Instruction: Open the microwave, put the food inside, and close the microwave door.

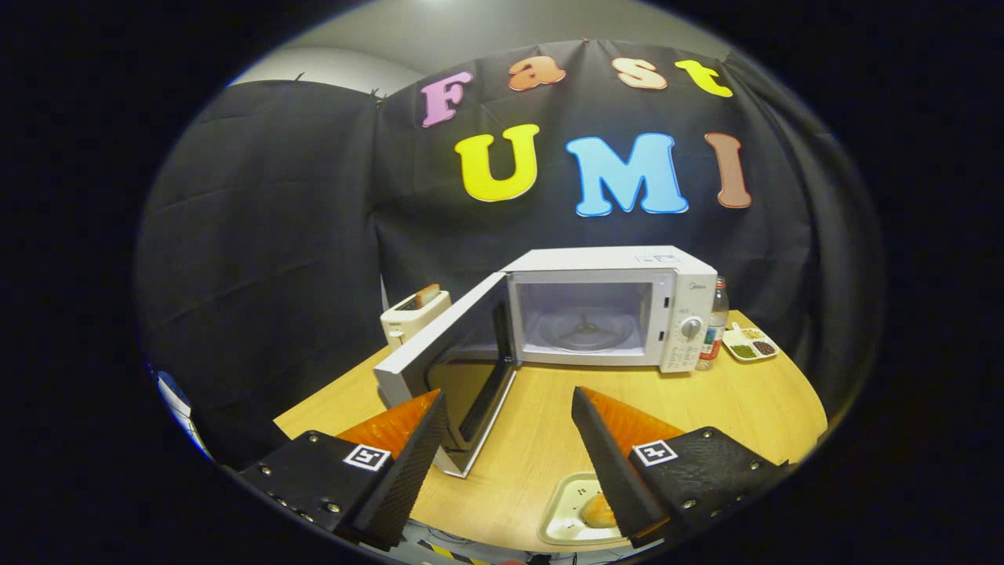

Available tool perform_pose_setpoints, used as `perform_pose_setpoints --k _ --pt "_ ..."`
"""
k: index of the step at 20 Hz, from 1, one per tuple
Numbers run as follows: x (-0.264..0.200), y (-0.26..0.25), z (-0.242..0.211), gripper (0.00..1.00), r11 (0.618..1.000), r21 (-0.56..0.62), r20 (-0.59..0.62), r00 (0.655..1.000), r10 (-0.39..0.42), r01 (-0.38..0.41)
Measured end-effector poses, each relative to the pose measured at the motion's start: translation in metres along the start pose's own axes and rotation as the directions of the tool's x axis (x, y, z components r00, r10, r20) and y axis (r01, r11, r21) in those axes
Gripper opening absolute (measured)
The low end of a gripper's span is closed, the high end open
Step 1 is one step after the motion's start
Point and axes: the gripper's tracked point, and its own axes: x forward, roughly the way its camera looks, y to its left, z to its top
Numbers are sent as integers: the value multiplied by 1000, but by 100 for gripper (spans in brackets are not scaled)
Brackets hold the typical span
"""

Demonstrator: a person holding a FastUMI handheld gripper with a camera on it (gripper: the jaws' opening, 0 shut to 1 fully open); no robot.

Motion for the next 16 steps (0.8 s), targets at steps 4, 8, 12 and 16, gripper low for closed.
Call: perform_pose_setpoints --k 4,8,12,16 --pt "4 -38 -14 97 997 26 -47 996 -75 77" --pt "14 -74 -48 97 987 29 -134 979 -153 158" --pt "21 -95 -86 97 980 49 -238 955 -175 192" --pt "25 -107 -124 97 976 66 -356 918 -173 210"
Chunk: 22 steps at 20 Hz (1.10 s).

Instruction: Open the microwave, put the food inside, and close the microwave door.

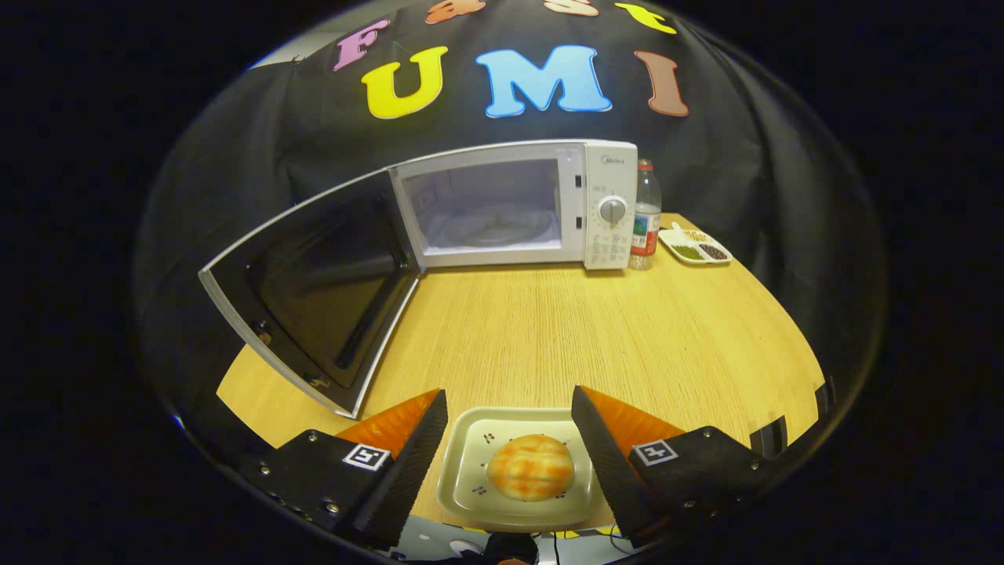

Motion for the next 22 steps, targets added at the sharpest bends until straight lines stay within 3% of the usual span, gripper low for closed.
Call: perform_pose_setpoints --k 6,17,21,22 --pt "15 -16 -37 97 999 -28 -122 992 -37 34" --pt "30 -10 -78 97 999 -36 -261 965 -22 13" --pt "32 -10 -76 86 1000 -22 -278 960 -17 11" --pt "32 -9 -75 77 1000 -16 -283 959 -14 10"
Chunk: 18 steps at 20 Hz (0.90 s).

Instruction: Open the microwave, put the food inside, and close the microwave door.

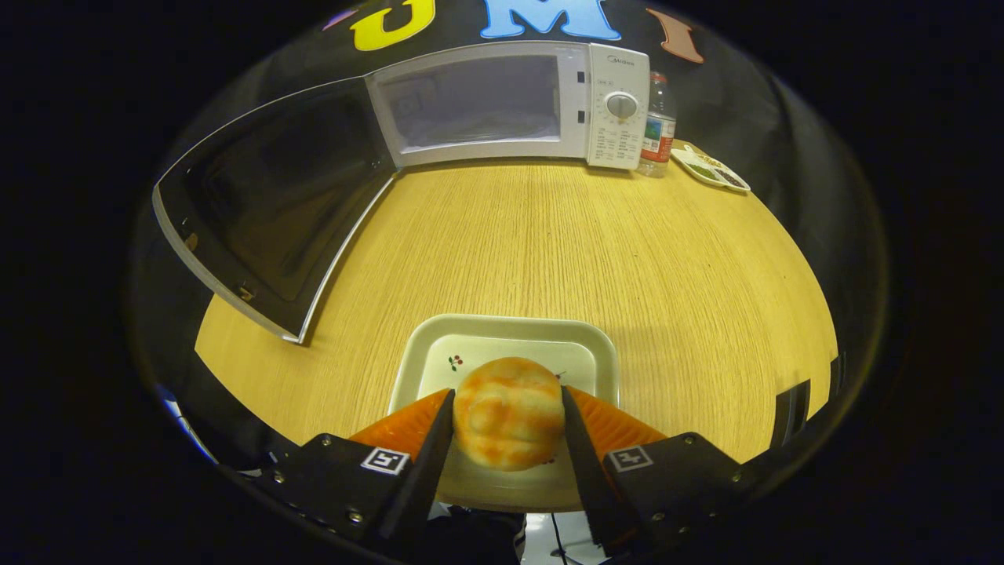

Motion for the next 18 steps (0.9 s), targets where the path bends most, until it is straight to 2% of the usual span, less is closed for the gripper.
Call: perform_pose_setpoints --k 3,8,18 --pt "-4 7 11 76 999 27 16 1000 27 -28" --pt "-11 20 56 76 990 105 105 991 85 -96" --pt "-7 41 161 76 955 189 297 941 164 -226"
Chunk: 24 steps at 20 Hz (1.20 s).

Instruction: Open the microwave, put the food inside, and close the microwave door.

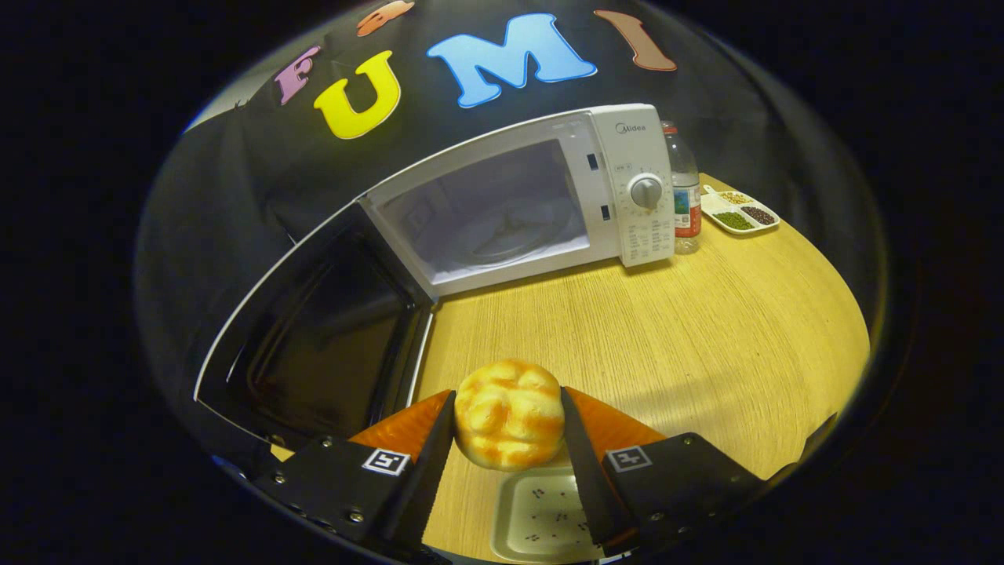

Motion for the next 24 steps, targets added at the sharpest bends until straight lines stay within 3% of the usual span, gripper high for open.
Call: perform_pose_setpoints --k 9,24 --pt "46 27 58 76 993 80 105 991 80 -89" --pt "133 39 114 76 972 180 215 970 114 -154"
